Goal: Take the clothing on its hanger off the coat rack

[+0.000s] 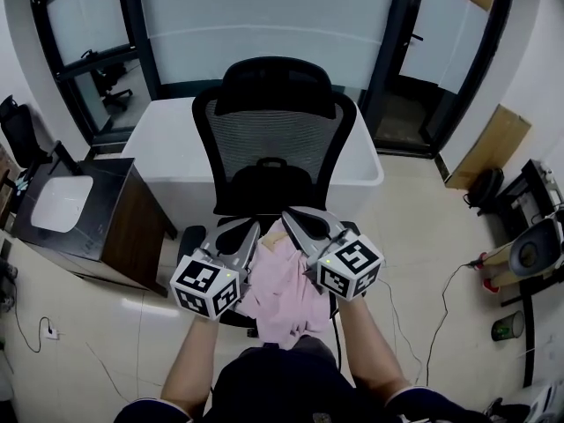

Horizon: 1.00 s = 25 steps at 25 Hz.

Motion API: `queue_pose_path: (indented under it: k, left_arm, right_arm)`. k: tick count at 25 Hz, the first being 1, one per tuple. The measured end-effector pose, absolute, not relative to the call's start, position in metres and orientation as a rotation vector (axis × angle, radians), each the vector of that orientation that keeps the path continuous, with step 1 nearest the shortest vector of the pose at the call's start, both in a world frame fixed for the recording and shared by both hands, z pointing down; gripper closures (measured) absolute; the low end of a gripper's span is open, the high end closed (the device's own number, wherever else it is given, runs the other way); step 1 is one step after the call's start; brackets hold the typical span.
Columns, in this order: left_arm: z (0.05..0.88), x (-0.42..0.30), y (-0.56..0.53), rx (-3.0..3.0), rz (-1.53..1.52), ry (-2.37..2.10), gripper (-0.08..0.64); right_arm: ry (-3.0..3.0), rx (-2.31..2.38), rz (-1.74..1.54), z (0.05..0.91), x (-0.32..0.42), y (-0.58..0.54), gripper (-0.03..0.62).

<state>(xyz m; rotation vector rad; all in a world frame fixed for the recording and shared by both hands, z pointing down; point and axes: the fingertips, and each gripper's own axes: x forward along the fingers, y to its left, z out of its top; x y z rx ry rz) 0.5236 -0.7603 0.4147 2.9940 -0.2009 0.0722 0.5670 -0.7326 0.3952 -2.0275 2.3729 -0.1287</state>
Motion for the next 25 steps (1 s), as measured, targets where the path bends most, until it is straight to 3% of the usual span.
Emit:
queue_pose_path:
  k: [25]
  left_arm:
    - [0.422, 0.528, -0.75, 3.005, 0.128, -0.2, 0.549]
  right_arm:
    - [2.345, -2.044, -0.128, 0.388, 0.577, -0.724, 0.592]
